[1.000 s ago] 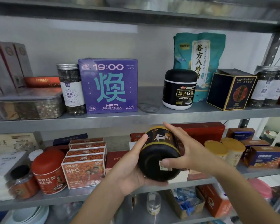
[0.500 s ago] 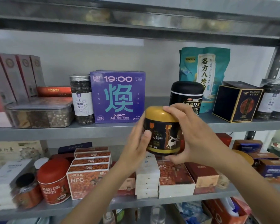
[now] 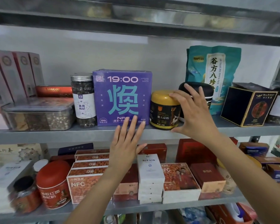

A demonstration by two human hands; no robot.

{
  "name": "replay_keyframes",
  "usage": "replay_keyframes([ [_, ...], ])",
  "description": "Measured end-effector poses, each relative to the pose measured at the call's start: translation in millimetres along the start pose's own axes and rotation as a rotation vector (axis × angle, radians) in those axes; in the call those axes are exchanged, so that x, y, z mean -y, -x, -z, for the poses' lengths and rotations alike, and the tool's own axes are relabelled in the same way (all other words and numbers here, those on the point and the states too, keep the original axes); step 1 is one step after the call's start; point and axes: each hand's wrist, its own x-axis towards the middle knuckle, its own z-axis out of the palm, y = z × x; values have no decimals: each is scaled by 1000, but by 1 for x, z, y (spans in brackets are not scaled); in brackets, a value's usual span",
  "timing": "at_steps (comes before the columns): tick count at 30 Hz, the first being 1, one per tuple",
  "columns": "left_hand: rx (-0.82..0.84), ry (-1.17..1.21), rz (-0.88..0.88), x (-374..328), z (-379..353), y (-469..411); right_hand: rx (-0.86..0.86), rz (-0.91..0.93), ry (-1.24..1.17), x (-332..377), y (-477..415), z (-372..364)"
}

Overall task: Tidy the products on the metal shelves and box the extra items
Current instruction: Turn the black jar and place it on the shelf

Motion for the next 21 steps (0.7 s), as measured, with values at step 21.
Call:
replay_keyframes([
  [21, 6, 32, 39, -3, 0, 1, -261, -878, -706, -45, 7, -46],
])
